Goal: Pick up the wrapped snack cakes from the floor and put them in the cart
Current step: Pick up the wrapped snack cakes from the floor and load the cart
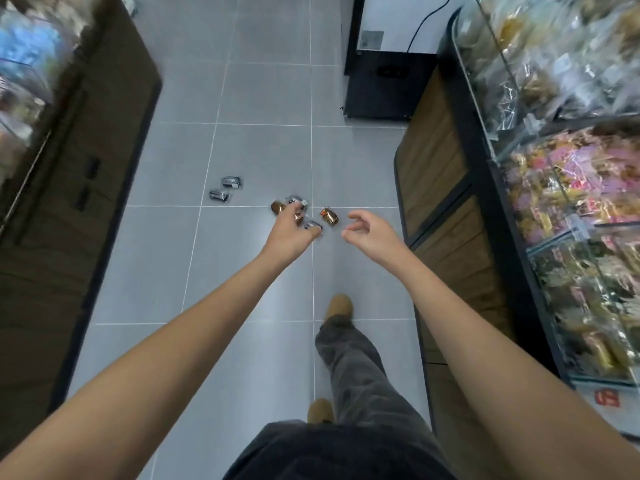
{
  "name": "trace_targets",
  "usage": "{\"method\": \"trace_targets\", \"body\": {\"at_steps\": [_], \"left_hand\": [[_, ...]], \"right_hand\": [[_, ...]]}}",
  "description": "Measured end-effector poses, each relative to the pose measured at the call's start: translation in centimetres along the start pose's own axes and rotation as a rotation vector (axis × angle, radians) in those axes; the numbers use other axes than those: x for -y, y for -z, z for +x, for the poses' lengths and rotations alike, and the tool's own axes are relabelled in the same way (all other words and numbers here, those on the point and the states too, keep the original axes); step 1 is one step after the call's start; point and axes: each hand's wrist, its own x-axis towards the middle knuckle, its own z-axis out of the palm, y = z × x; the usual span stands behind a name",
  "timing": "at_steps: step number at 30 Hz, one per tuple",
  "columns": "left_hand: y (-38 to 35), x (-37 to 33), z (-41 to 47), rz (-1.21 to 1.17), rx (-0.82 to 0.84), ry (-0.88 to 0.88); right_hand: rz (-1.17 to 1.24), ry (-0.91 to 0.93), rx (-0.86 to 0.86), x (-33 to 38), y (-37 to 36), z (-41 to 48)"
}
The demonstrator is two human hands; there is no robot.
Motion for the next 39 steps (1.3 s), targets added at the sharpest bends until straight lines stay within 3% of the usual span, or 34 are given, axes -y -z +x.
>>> {"method": "trace_targets", "body": {"at_steps": [13, 21, 29, 39], "left_hand": [[2.0, -6.0, 27.2, 0.197, 0.121, 0.143], [1.6, -2.4, 38.6, 0.219, 0.039, 0.048], [-2.9, 11.3, 53.8, 0.346, 0.087, 0.306], [-10.5, 36.3, 67.3, 0.549, 0.225, 0.318]], "right_hand": [[0.116, -0.161, 0.068, 1.4, 1.3, 27.8], [0.137, -0.268, 0.084, -0.2, -0.9, 40.6], [0.118, -0.37, 0.053, -10.8, -9.3, 53.2], [-0.088, -0.357, 0.05, -33.4, -22.9, 66.3]]}}
